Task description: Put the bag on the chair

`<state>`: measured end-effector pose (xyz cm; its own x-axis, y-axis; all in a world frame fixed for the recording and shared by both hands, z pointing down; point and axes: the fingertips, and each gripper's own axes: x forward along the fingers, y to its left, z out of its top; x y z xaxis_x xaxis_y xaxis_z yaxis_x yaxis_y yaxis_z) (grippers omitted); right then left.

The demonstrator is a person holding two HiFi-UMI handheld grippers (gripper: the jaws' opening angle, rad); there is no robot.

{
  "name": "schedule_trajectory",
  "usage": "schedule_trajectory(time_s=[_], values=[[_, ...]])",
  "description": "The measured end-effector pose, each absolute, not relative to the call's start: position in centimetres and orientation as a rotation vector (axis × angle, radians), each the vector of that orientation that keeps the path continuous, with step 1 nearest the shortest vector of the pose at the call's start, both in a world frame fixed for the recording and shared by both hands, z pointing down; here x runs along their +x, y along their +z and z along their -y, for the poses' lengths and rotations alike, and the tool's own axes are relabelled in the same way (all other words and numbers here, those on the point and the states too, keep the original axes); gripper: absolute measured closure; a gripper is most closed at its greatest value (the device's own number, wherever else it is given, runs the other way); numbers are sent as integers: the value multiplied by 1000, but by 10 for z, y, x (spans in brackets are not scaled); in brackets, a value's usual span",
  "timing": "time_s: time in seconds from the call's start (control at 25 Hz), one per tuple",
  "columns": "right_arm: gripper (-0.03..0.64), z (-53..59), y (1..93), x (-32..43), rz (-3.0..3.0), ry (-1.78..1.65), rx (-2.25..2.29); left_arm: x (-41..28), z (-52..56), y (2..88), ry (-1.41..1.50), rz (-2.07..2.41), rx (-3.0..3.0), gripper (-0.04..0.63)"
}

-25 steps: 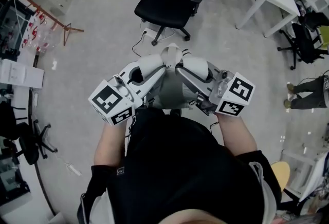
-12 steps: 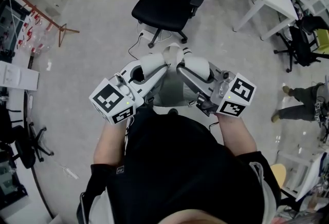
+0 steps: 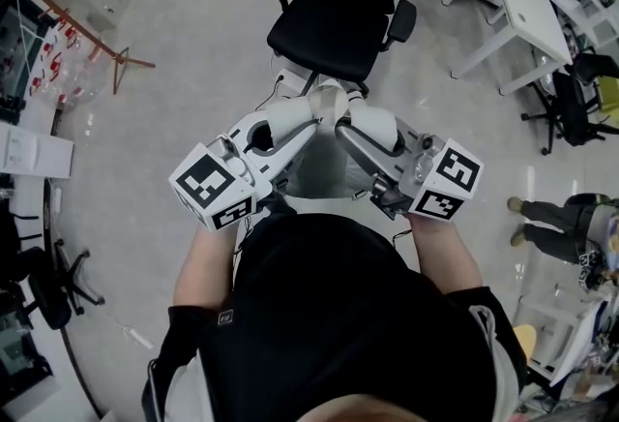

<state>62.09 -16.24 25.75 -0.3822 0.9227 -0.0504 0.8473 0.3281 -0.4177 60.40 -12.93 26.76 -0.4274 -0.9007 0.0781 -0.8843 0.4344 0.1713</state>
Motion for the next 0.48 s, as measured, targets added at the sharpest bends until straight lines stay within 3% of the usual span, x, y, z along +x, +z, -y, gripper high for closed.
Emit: schedule_trajectory(time_s=[0.48], values=[[575,33,263,523,2326,661,-1622,511,-4,267,-120,2559,1557,545]])
